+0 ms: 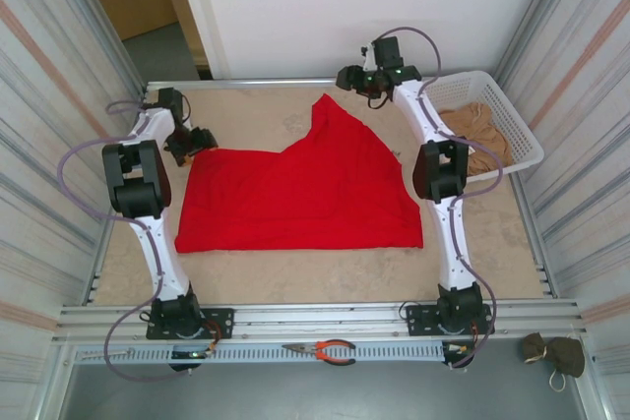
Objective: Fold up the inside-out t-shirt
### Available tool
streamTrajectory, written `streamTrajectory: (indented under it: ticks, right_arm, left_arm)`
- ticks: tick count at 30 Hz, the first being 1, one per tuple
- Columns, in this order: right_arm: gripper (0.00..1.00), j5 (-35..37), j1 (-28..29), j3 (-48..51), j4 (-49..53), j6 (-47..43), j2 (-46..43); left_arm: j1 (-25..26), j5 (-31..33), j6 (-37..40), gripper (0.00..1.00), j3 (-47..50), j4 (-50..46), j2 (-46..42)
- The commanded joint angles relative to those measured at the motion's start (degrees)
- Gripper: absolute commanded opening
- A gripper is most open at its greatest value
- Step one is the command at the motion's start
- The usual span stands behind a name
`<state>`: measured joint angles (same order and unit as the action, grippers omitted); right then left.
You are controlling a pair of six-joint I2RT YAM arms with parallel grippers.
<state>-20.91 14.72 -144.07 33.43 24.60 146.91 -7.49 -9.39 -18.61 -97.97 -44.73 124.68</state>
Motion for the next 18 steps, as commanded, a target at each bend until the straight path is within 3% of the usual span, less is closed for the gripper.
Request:
streamTrajectory:
  ticks: [1,13,18]
  right_arm:
    - [0.66,-0.3,0.8,-2.8,-2.4,-1.6,4.4]
    - [0.68,1.9,1.5,-8.4,-9.8,1.9,14.7]
    - [0.71,1.2,1.5,-12.0,-12.0,5.8,17.9]
  left_arm:
    - [-0.2,-1.0,0.9,0.70,1.9,-0.5,0.2]
    - [-1.7,-8.0,-0.9,0.42,5.8,4.3,-0.7]
    - [-2.0,-9.3,-1.2,0.43,5.6,4.7,-1.1]
